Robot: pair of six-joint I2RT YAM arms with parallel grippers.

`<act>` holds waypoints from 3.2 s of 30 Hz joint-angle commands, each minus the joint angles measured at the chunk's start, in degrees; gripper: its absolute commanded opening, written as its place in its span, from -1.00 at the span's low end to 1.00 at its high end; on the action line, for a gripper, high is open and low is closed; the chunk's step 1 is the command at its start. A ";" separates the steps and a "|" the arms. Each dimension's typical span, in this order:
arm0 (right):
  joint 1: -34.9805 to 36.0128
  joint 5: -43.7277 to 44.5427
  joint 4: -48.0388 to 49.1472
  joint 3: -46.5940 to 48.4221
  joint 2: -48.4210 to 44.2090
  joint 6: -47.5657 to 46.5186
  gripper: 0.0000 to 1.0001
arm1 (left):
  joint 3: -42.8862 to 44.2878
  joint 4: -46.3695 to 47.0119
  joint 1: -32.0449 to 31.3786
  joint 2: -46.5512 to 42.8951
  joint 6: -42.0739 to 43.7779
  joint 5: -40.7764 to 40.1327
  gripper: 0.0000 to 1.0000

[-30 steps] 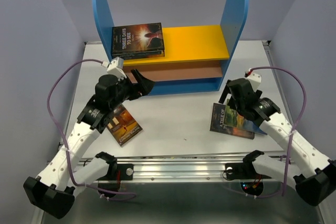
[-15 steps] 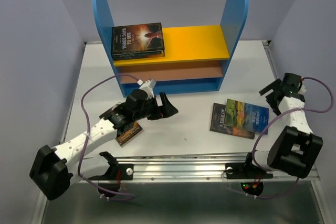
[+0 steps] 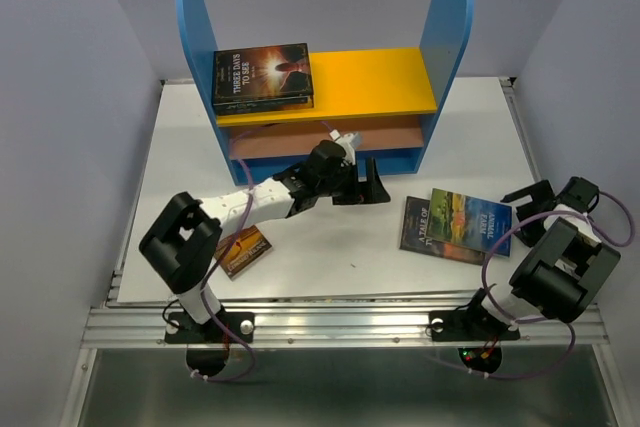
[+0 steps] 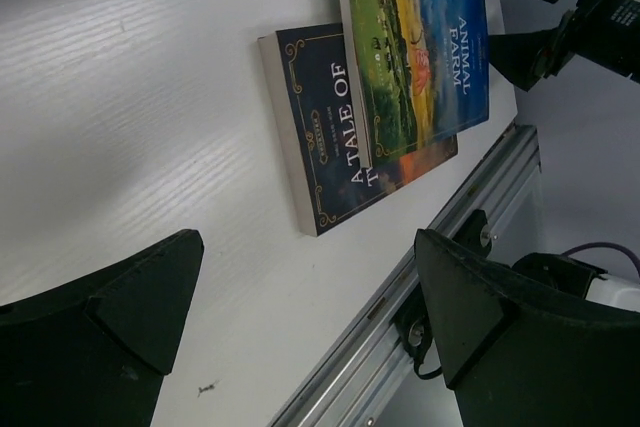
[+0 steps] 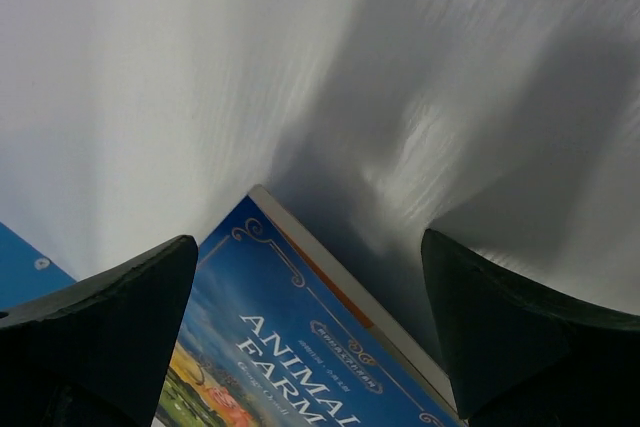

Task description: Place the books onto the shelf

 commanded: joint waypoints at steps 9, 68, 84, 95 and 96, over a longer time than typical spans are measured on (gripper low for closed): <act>-0.97 -16.30 9.67 -7.48 0.41 -0.44 1.00 | 15.12 2.25 -4.03 15.66 4.38 5.18 0.98; 20.73 -25.57 10.56 -9.07 -19.45 -5.53 0.01 | 14.19 3.39 -7.73 20.35 3.51 1.41 -1.00; 21.26 -15.01 5.46 -7.93 -19.18 -4.04 1.00 | -12.46 10.87 -7.73 -5.66 -5.27 -8.09 -1.00; 21.78 -7.27 -6.75 -1.43 -26.13 -6.59 1.00 | -13.70 0.50 -7.55 -14.03 -0.71 -18.71 -1.00; 21.79 -7.45 -7.02 -0.90 -25.87 -6.59 1.00 | -13.96 0.23 -7.64 -14.11 -0.71 -18.90 -1.00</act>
